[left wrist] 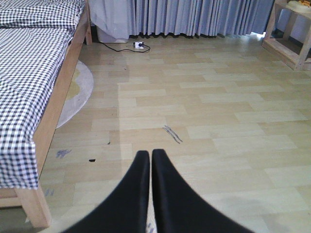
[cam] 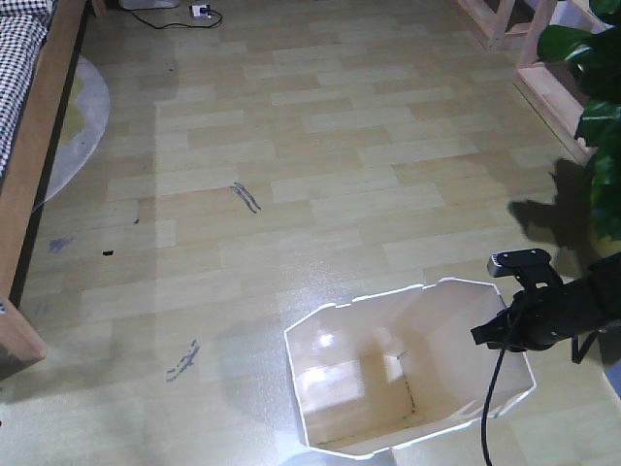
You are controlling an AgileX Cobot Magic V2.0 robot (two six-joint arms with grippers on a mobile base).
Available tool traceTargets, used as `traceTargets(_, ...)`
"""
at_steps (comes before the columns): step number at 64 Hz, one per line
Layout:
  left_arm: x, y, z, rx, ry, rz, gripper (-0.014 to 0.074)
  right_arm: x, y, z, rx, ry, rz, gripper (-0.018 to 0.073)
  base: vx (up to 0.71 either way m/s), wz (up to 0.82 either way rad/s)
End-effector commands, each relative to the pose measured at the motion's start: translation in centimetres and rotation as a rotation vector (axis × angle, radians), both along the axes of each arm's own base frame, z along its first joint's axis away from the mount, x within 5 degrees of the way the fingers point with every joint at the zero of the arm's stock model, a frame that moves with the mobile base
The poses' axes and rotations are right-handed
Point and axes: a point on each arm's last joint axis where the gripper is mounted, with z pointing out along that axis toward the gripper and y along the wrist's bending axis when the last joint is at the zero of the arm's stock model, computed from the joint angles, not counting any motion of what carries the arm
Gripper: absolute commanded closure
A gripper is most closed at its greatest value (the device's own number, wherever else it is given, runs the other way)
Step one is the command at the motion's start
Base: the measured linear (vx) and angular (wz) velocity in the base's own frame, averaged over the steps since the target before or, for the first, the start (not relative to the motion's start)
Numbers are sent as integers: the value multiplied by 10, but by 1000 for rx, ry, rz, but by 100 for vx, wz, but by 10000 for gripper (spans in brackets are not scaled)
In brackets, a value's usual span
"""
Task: Move trash bin to bedside with robot
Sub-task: 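Hold the bin in the right gripper while the base turns toward the bed, then carry the bin with the right gripper toward the bed's head by the curtains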
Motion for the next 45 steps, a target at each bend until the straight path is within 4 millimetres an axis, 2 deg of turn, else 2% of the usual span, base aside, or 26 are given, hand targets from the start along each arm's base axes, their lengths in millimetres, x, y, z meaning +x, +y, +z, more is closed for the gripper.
traceTargets(1, 1, 0, 5, 4, -77, -4, 603, 9, 11, 24, 149, -58, -12, 562, 29, 2)
traceTargets(45, 1, 0, 5, 4, -77, -4, 603, 9, 11, 24, 149, -58, -12, 562, 33, 13)
